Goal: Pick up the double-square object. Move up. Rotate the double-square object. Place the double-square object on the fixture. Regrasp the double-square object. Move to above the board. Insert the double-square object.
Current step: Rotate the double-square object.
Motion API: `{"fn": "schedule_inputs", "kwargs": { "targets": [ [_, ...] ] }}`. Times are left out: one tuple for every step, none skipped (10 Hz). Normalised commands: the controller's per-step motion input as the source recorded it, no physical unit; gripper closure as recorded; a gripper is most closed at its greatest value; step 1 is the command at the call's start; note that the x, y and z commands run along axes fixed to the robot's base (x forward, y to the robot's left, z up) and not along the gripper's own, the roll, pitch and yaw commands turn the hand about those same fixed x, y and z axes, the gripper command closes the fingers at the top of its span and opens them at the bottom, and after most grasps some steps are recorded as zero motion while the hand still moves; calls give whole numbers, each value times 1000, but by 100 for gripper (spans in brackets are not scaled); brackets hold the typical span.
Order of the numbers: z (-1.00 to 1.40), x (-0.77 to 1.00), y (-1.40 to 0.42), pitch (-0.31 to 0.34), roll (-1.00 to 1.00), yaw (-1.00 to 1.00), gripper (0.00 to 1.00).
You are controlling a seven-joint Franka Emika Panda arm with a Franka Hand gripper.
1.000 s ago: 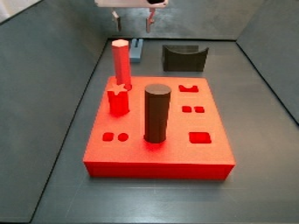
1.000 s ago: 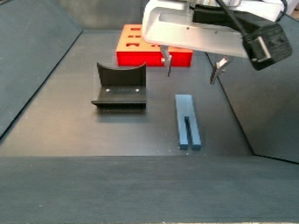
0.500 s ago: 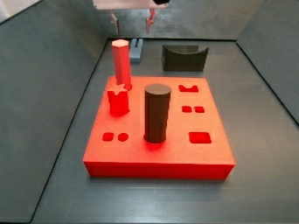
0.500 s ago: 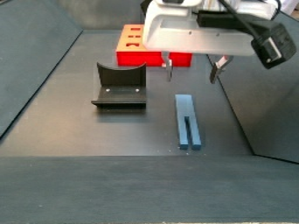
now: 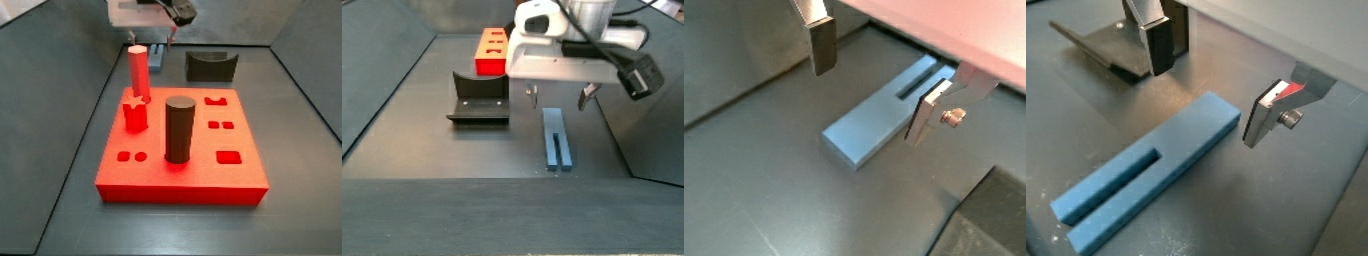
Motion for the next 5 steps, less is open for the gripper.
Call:
{"fn": "schedule_inputs", "kwargs": {
  "targets": [
    [-781, 38, 17, -78, -107, -21, 0],
    [-641, 35, 17, -89, -125, -14, 0],
    [-576, 35, 18, -99, -132, -11, 0],
    [-456, 28, 17, -110, -146, -6, 0],
    [-369, 29, 18, -119, -154, -7, 0]
  ]
}}
